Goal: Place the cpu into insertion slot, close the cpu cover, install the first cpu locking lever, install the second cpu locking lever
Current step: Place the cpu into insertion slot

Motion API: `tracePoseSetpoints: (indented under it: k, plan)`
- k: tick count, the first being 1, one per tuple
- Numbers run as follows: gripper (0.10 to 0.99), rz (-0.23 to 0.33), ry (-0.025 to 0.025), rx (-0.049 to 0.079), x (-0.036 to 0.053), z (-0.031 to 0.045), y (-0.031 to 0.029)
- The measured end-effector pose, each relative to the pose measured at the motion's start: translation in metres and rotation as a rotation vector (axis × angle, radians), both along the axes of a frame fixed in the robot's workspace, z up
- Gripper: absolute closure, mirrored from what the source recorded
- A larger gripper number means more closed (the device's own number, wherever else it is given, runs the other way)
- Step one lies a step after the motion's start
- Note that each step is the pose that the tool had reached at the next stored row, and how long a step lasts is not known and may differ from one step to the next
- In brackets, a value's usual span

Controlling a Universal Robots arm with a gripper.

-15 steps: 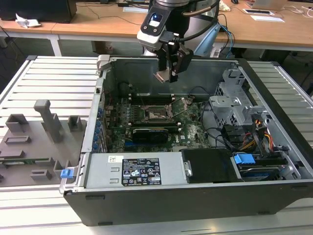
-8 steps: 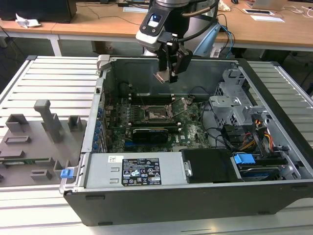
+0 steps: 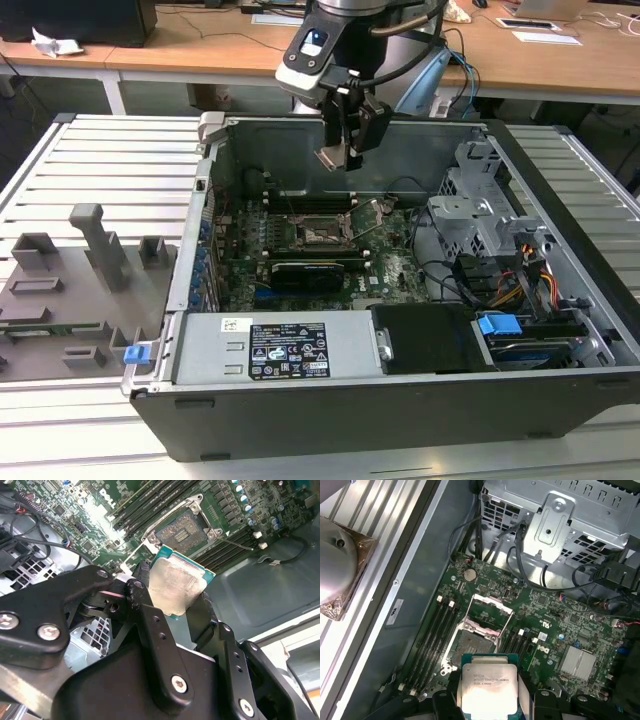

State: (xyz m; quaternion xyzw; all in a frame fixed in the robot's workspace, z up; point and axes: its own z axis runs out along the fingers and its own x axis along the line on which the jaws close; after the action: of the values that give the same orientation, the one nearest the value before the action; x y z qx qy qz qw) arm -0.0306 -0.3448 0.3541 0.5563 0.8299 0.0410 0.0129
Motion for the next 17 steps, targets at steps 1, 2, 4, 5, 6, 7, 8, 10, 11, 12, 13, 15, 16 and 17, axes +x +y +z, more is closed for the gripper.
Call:
tracePoseSetpoints:
  k: [1, 2, 4, 5, 6, 7, 8, 10, 11, 12, 13, 15, 16, 17]
  plan:
    - [0.549, -0.002, 0.0000, 0.000, 0.0000, -0.0001, 0.0000]
    - [0.549, -0.007, 0.0000, 0.000, 0.0000, -0.0003, 0.0000]
    - [0.549, -0.016, 0.0000, 0.000, -0.0001, -0.0007, 0.0000]
    - [0.549, -0.019, 0.0000, 0.000, -0.0001, -0.0009, 0.0000]
    - [0.549, -0.021, 0.0000, 0.000, -0.0001, -0.0010, 0.0000]
    - [0.549, -0.023, 0.0000, 0.000, -0.0001, -0.0011, 0.0000]
    - [0.549, -0.025, -0.0001, 0.000, -0.0001, -0.0014, 0.0000]
    - [0.549, -0.029, -0.0001, 0.000, -0.0001, -0.0019, 0.0000]
    - [0.549, -0.032, 0.0000, 0.000, -0.0002, -0.0022, 0.0000]
    - [0.549, -0.034, 0.0000, 0.000, -0.0002, -0.0025, 0.0000]
    - [0.549, -0.036, 0.0001, 0.000, -0.0002, -0.0028, 0.0000]
    - [0.549, -0.041, 0.0002, 0.000, -0.0003, -0.0036, 0.0000]
    - [0.549, -0.043, 0.0002, 0.000, -0.0003, -0.0039, 0.0000]
    - [0.549, -0.046, 0.0003, 0.000, -0.0003, -0.0046, 0.0000]
